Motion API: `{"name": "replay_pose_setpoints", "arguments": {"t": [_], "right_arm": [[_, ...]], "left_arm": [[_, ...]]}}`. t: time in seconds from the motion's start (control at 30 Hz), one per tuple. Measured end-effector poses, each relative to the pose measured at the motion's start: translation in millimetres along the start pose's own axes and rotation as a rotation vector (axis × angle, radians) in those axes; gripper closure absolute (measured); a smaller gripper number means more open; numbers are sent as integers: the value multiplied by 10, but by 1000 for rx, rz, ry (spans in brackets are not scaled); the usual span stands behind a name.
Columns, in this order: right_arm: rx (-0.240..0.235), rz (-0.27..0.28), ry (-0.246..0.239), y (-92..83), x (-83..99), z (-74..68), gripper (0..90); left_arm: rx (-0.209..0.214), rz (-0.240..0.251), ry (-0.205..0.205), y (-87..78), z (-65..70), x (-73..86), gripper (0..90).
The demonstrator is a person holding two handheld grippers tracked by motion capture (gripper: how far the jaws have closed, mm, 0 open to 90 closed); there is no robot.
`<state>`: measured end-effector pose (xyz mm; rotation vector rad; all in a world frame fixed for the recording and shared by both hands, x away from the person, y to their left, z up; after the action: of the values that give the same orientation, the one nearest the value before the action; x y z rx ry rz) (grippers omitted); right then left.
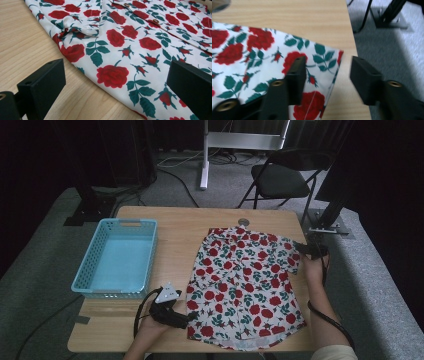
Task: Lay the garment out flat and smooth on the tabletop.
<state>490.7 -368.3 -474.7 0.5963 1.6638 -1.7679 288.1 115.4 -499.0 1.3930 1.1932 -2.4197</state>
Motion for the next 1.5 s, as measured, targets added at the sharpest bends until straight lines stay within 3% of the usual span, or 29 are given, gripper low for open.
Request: {"name": "replay_pose_setpoints", "arguments": {"t": [0.17, 0.27, 0.33, 0.63, 0.77, 0.9, 1.07, 1.5], "right_arm": [[-36, -20, 12, 18, 47, -27, 288], [-90, -23, 13, 13, 78, -83, 214], [-132, -23, -17, 8, 118, -137, 147], [-190, 65, -38, -108, 291, -229, 148], [-193, 78, -42, -164, 369, -228, 148], [-177, 85, -24, -228, 452, -209, 148], [-188, 82, -6, -295, 575, -197, 148], [-227, 119, -21, -571, 925, -286, 148]], "left_arm": [[23, 4, -23, -10, -19, -3, 29], [35, 0, -33, -14, -22, -3, 28], [36, -3, -29, -12, -19, -3, 28], [22, -34, 5, 22, 2, -3, 28], [20, -35, -8, 28, 4, -15, 29], [12, -33, 36, 28, 15, -26, 29], [15, -35, 54, 30, 36, -49, 29], [37, -37, 44, 76, 7, -133, 29]]}}
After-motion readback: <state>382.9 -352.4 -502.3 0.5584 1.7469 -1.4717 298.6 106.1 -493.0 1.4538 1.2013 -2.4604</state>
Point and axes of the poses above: each handheld gripper's, and its own axes: y roughly forward along the jaws, x roughly out of its underside, z roughly to its right, the point moved 3 cm from there along y, roughly forward along the jaws, and after that the axes turned 10 degrees about -y, right-handed, at the moved point
